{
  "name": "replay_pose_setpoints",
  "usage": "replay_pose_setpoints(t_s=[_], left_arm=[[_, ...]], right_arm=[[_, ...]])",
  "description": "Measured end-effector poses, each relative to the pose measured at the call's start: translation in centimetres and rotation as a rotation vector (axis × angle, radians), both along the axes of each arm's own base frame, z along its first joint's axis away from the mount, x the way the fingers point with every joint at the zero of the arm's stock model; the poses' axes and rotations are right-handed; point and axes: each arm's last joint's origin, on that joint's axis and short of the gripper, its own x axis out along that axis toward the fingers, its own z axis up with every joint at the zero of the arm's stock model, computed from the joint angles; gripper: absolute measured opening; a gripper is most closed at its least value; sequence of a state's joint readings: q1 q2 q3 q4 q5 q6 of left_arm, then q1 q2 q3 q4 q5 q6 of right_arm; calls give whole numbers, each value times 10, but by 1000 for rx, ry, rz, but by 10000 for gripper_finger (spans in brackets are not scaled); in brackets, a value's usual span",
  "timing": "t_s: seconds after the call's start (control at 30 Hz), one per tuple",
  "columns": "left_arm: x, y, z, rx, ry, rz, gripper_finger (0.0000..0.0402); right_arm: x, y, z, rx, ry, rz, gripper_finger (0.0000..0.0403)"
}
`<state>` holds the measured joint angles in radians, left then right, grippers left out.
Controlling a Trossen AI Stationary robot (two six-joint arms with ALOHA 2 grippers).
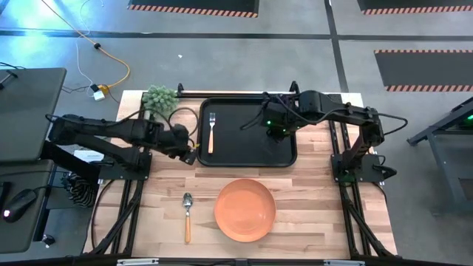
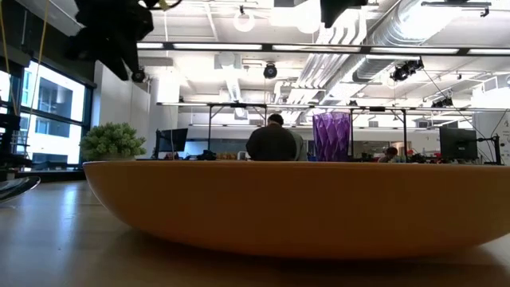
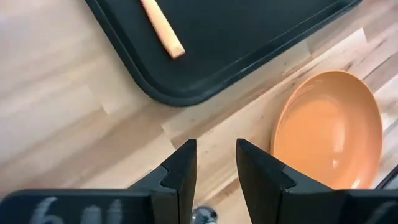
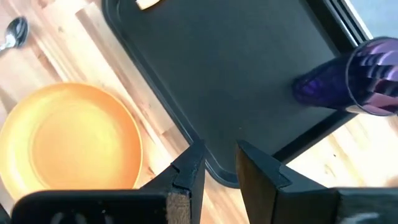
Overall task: Pick and place plate/cup/fork/spoon on tray
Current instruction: Put the orange spoon to the right of the fork on the black serving tray
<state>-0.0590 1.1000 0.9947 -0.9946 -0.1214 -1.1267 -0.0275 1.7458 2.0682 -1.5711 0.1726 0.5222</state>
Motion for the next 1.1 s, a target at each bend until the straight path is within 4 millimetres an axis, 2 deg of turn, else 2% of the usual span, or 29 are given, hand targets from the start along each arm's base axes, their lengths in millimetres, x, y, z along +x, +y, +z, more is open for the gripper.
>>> replay_pose_setpoints(t_s=[0.27, 0.73, 1.1], left_arm=[[-3, -40, -7, -41, 20, 102, 104], [2, -120, -54, -86, 182, 244, 104], [9, -163, -83, -186, 144, 345, 104]], right_arm=[[0, 5, 0, -10, 6, 52, 80], [0, 5, 0, -36, 16, 93, 80], [0, 4, 0, -48, 23, 126, 80]])
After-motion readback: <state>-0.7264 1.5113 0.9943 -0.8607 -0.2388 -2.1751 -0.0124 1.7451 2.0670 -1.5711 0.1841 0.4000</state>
